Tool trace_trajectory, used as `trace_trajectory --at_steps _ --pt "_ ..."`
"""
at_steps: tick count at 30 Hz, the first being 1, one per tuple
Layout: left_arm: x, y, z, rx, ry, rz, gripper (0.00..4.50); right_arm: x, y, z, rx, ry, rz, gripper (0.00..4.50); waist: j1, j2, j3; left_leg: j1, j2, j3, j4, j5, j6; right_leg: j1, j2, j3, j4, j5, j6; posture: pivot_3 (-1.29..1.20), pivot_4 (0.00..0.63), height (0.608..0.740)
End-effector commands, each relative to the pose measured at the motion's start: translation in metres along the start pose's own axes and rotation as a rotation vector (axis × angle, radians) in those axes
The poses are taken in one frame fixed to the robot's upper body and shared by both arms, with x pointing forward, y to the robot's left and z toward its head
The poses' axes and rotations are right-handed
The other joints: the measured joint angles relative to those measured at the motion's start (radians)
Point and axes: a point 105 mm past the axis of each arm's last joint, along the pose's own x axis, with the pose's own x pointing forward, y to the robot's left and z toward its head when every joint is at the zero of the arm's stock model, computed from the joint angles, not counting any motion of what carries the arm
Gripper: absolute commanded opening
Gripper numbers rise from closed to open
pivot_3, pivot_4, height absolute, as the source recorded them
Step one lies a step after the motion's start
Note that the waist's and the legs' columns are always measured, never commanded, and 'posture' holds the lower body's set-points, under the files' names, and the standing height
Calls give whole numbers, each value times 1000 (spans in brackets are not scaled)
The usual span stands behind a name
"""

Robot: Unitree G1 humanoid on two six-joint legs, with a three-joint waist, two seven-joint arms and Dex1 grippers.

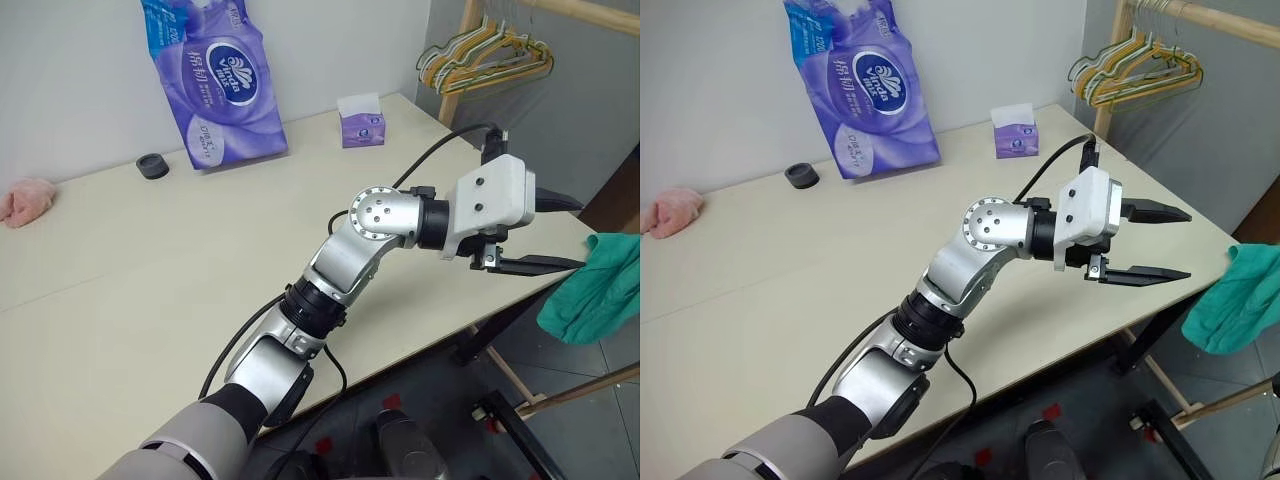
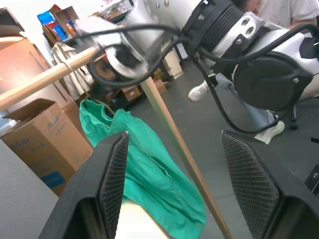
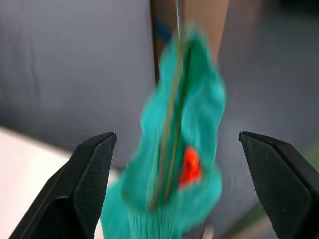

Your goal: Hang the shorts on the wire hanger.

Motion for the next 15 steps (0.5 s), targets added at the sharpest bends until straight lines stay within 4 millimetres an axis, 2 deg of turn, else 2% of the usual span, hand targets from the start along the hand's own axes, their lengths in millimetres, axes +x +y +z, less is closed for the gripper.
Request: trace_trajectory --at_steps 1,4,7,9,11,13,15 --pt "-7 11 3 44 17 61 3117 -21 33 30 -116 -214 96 4207 0 0 0 0 0 0 0 0 0 0 0 0 0 0 0 -362 117 740" --pt "-26 25 -12 28 93 169 3117 -43 70 42 -299 -421 210 4207 -7 1 0 0 0 0 0 0 0 0 0 1 0 0 0 -356 115 740" --pt "-44 35 -22 17 152 260 3117 -53 94 31 -356 -471 323 4207 -7 1 -1 0 0 -1 0 0 0 0 0 -1 0 0 0 -343 108 740" --pt "-81 47 -38 -38 235 440 3117 -59 127 -3 -345 -443 484 4207 -6 0 -3 1 0 -2 0 0 0 0 0 -1 1 0 1 -323 100 740" --pt "-117 51 -51 -97 301 614 3117 -73 159 -38 -373 -447 640 4207 -8 -7 -9 3 2 -3 0 0 -1 0 0 -1 2 0 0 -299 94 740" --pt "-144 51 -59 -142 344 753 3117 -84 180 -68 -365 -419 760 4207 -5 -9 -10 6 4 -5 0 0 -3 0 2 -2 4 0 0 -251 86 740" --pt "-184 48 -71 -180 419 979 3117 -93 201 -105 -373 -380 856 4207 14 -9 -10 6 2 -5 0 0 -4 -2 0 -2 5 1 -1 -236 83 740"
